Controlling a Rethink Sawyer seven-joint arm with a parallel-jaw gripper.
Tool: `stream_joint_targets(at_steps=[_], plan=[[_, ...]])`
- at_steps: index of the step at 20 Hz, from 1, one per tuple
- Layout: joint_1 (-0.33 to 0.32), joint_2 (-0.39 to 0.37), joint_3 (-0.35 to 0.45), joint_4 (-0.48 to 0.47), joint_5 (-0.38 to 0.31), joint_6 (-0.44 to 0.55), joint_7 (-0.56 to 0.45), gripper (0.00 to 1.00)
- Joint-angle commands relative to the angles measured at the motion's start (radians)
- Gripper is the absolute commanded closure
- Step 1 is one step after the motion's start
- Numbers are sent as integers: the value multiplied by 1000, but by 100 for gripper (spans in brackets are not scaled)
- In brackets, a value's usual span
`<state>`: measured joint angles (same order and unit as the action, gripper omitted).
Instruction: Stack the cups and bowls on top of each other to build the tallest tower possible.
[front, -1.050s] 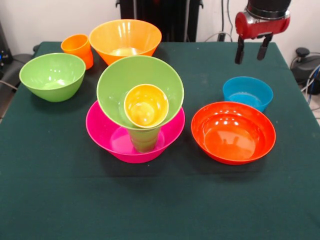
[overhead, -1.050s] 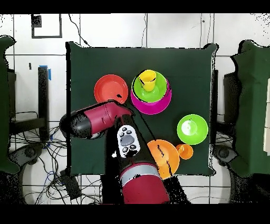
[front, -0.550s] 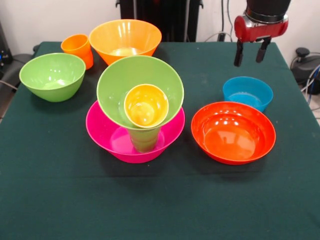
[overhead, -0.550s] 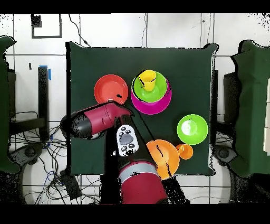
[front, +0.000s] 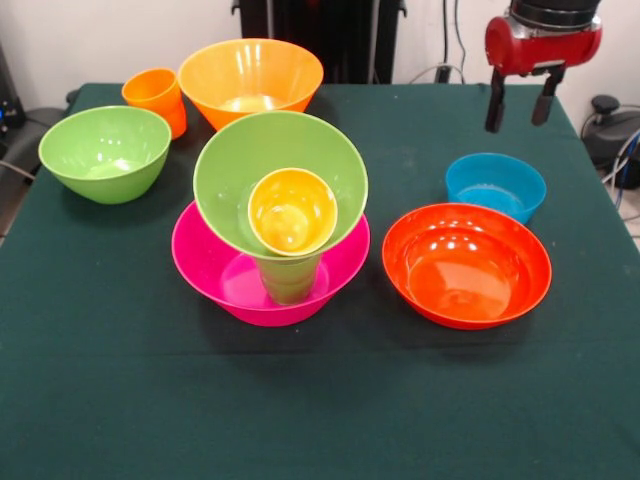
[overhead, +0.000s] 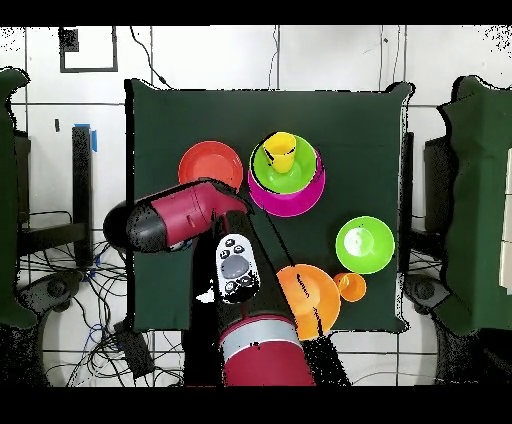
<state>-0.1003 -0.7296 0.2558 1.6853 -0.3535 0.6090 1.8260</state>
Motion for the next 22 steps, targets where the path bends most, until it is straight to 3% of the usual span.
stream_joint_targets(at_steps=[1,7,15,22], plan=[[-7,50,78,-115,-19,63,-60,0],[-22,123,90,-154,-24,65,-83,0],[-25,197,89,-145,-48,-53,-40,0],[-22,206,82,-134,-52,-92,-19,0]])
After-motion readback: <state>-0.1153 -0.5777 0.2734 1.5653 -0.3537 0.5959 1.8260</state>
